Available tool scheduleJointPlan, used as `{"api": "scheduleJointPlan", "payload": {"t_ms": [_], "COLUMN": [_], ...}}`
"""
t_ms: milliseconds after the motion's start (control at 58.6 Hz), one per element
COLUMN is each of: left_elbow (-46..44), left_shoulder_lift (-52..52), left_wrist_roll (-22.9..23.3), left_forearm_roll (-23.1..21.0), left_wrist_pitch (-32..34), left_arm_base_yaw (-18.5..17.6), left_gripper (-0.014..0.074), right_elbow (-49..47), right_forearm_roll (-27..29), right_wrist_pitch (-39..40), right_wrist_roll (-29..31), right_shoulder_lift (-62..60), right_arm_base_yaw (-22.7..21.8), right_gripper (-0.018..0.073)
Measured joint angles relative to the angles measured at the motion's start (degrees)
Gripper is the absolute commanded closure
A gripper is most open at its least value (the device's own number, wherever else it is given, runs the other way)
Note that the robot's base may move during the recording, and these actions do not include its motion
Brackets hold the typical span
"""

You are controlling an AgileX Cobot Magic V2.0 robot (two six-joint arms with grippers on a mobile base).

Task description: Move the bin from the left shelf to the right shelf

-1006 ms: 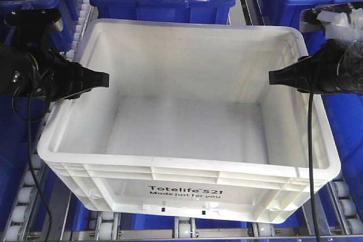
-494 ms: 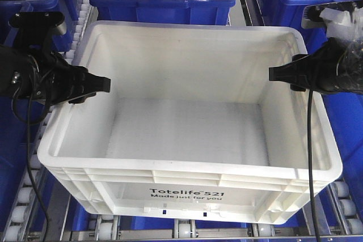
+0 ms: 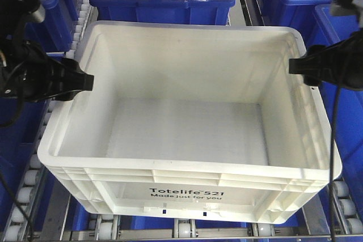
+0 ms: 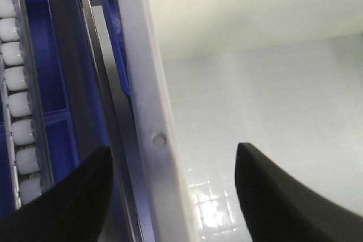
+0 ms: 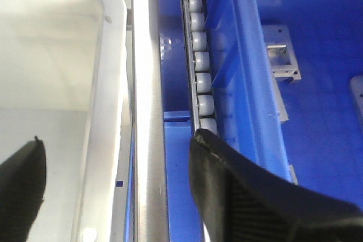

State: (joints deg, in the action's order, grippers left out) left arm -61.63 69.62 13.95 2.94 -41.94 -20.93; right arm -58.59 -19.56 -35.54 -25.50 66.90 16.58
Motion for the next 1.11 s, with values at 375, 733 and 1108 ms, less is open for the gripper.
{"api": "scheduleJointPlan", "payload": {"t_ms": [375, 733, 1108], "left_elbow": [15.8, 23.0, 30.0], "left_shoulder_lift": [-16.3, -39.5, -66.2], "left_wrist_roll": [-0.5, -2.0, -15.7], "left_forearm_roll": [0.0, 0.0, -9.2], "left_wrist_pitch": [5.7, 6.6, 2.6], "left_arm_base_yaw": [0.0, 0.0, 0.0], "left_gripper": [0.0146, 0.0146, 0.0147], "right_elbow": [7.1, 21.1, 28.8], "right_forearm_roll": [5.7, 7.0, 22.7], "right_wrist_pitch": [1.7, 3.4, -3.0], "right_wrist_roll": [9.2, 14.8, 27.8], "right_shoulder_lift": [-14.1, -38.4, -66.9], "right_arm_base_yaw": [0.0, 0.0, 0.0], "right_gripper": [0.0064, 0.0064, 0.0064]}}
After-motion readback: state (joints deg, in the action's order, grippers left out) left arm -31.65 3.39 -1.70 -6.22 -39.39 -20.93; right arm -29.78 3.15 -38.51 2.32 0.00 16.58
